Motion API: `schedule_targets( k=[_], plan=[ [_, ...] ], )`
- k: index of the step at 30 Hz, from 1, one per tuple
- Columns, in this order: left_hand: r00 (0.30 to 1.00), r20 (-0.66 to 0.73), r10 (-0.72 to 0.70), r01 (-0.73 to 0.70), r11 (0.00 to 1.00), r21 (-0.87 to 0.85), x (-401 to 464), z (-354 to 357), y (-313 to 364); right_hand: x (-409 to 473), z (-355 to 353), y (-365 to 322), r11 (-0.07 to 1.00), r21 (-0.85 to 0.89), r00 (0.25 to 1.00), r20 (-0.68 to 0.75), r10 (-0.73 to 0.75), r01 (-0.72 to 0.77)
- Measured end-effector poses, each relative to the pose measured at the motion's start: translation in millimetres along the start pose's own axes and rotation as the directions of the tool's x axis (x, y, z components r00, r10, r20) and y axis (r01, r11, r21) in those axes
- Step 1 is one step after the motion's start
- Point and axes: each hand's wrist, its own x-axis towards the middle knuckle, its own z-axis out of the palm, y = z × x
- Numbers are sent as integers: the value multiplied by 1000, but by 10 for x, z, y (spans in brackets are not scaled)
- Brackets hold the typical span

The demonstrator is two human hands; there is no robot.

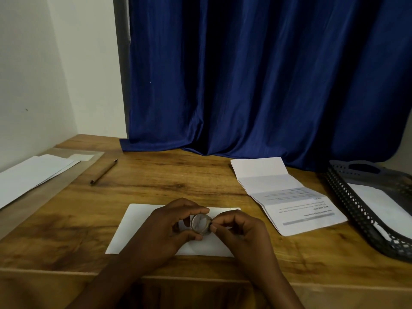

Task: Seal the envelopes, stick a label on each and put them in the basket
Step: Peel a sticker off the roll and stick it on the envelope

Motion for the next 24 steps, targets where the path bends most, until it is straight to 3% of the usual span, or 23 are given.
schedule_targets(
  k=[16,24],
  plan=[
    [1000,8,-24,24,1000,-2,7,13,-35,-16,-13,-33,1000,2,1000,-8,-28,28],
    [996,-87,-36,35,999,-22,17,26,-78,-18,-26,-46,997,49,998,-7,-58,58]
  ],
)
